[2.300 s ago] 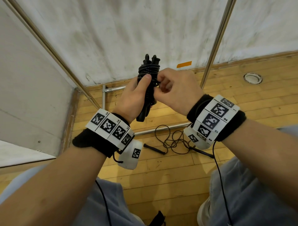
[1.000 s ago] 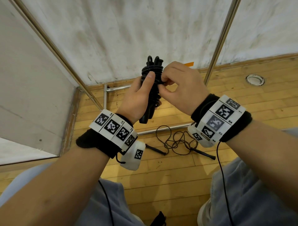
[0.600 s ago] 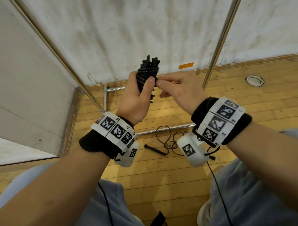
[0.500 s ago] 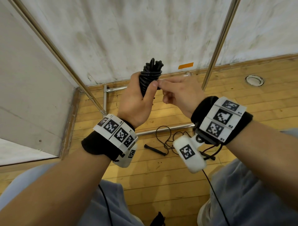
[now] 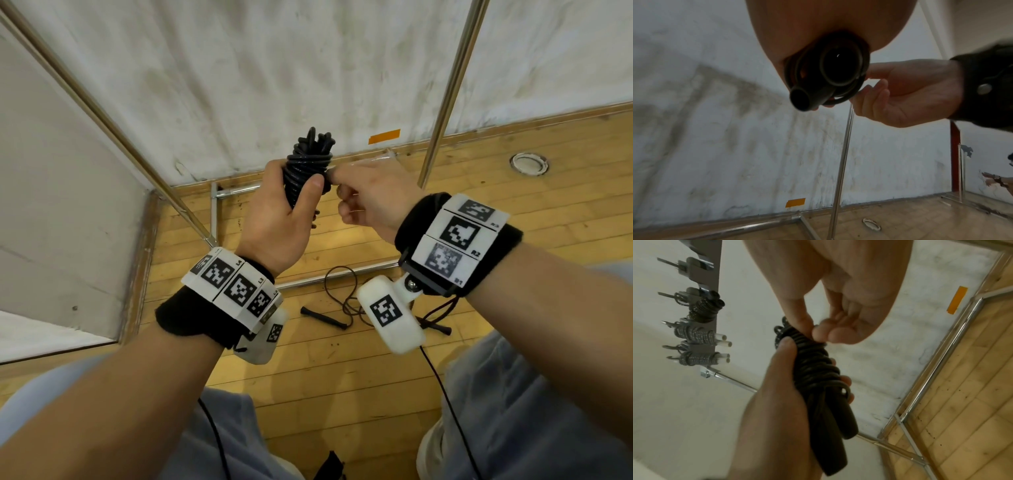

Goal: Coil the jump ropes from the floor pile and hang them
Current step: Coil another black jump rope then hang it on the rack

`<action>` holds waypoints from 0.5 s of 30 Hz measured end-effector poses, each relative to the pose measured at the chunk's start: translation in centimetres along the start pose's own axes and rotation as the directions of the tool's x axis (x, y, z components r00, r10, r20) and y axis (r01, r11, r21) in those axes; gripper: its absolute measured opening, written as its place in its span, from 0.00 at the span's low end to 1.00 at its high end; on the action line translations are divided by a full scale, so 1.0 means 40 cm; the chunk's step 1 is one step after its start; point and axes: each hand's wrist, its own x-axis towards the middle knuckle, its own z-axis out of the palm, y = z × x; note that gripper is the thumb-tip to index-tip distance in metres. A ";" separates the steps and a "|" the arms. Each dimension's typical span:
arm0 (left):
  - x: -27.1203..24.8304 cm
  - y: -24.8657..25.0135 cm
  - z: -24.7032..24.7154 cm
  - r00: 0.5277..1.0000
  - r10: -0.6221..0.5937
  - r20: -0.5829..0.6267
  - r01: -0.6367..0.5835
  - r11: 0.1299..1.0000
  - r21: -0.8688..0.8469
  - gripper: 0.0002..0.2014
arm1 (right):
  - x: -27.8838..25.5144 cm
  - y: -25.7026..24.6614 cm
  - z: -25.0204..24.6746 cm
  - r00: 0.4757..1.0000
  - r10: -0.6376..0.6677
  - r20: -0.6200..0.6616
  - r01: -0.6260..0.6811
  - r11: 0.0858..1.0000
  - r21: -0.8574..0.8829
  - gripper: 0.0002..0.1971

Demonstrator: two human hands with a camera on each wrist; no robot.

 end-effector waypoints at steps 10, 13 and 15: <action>-0.006 0.026 -0.001 0.994 -0.051 0.097 0.065 0.986 -0.152 0.15 | 0.032 -0.032 -0.045 0.996 0.016 -0.086 -0.008 0.996 0.091 0.03; -0.003 0.020 -0.006 0.992 -0.071 0.109 0.092 0.975 -0.204 0.16 | 0.024 -0.018 -0.022 0.998 -0.055 -0.030 0.057 0.996 0.064 0.06; 0.002 0.014 -0.006 0.988 -0.076 0.132 0.106 0.965 -0.240 0.16 | 0.017 -0.009 -0.006 0.996 -0.088 0.016 0.087 0.995 0.039 0.08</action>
